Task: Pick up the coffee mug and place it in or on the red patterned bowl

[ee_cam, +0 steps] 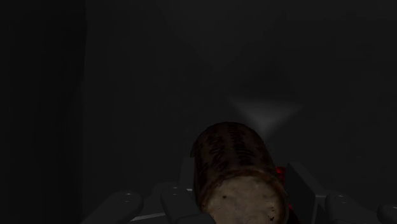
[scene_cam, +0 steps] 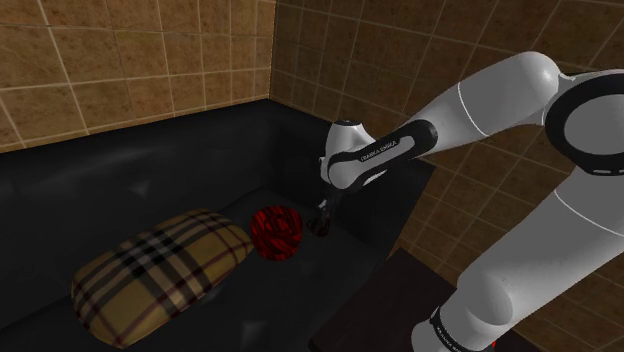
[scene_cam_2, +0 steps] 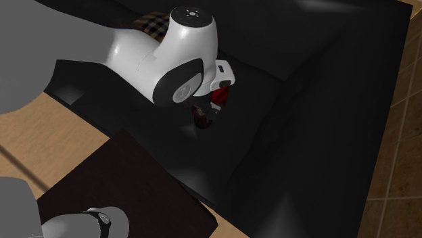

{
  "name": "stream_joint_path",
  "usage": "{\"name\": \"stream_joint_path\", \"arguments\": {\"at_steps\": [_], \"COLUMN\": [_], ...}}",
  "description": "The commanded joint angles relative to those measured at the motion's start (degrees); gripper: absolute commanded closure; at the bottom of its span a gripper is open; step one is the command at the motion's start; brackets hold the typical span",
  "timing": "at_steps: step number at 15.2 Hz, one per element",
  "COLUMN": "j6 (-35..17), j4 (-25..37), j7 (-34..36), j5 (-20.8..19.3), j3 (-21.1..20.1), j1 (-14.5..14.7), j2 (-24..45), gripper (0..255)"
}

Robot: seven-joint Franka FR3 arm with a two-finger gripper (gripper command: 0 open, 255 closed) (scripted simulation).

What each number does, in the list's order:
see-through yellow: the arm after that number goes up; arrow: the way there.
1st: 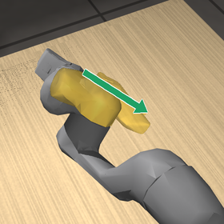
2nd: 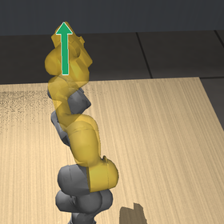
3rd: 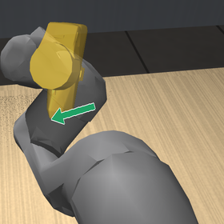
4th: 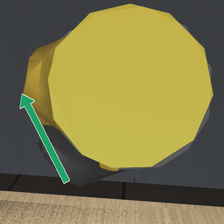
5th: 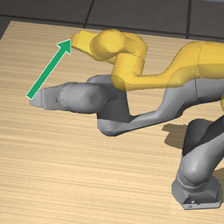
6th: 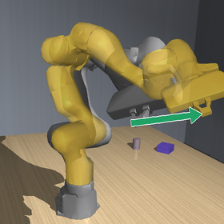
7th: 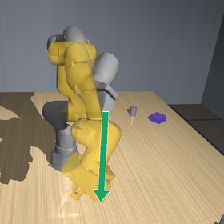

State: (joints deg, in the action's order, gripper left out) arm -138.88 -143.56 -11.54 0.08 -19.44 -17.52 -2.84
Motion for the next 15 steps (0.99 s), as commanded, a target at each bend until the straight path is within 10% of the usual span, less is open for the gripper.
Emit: {"name": "stream_joint_path", "arguments": {"at_steps": [1,15], "j6": [1.7,12.7], "j4": [0.5,6.3], "j7": [-0.4,-1.2], "j5": [0.6,2.8], "j3": [0.0,0.0], "j1": [0.1,0.7], "j2": [-1.3,-6.7], "gripper": [255,255]}}
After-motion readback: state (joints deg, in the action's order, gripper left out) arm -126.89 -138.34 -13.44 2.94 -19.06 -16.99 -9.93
